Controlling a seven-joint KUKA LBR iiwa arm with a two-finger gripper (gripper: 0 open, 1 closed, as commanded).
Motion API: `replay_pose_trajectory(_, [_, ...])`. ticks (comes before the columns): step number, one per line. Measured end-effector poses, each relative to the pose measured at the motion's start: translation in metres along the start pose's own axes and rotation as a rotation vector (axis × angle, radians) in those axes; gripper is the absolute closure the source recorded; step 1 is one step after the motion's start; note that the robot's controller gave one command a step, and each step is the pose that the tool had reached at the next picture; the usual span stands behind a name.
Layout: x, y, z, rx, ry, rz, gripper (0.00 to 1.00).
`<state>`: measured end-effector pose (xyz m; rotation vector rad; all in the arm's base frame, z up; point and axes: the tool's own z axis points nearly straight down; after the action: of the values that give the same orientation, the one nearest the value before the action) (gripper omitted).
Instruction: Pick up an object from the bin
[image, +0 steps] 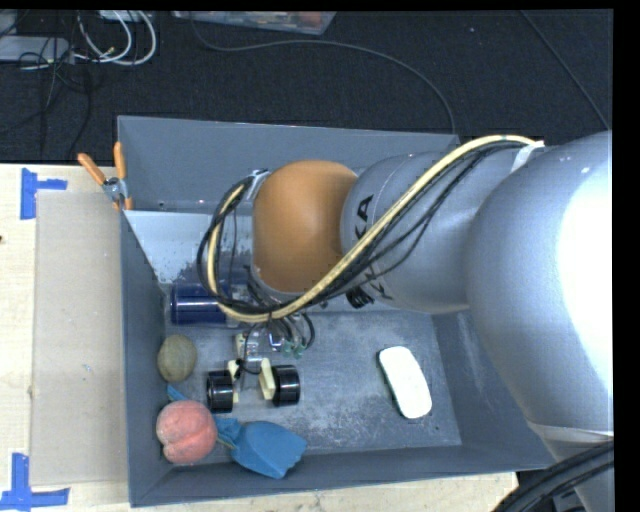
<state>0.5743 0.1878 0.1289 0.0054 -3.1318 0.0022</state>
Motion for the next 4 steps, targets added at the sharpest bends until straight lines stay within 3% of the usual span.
replay_pose_trajectory(1, [-0.002,-0.001,-0.005,-0.001,-0.007,0.005,0.00])
replay_pose_trajectory(2, [0.007,-0.001,0.029,-0.001,-0.007,-0.264,0.00])
replay_pose_trajectory(3, [0.012,-0.005,0.042,0.000,-0.002,-0.621,0.00])
replay_pose_trajectory(4, [0.027,-0.006,0.025,-0.001,-0.004,-0.674,0.00])
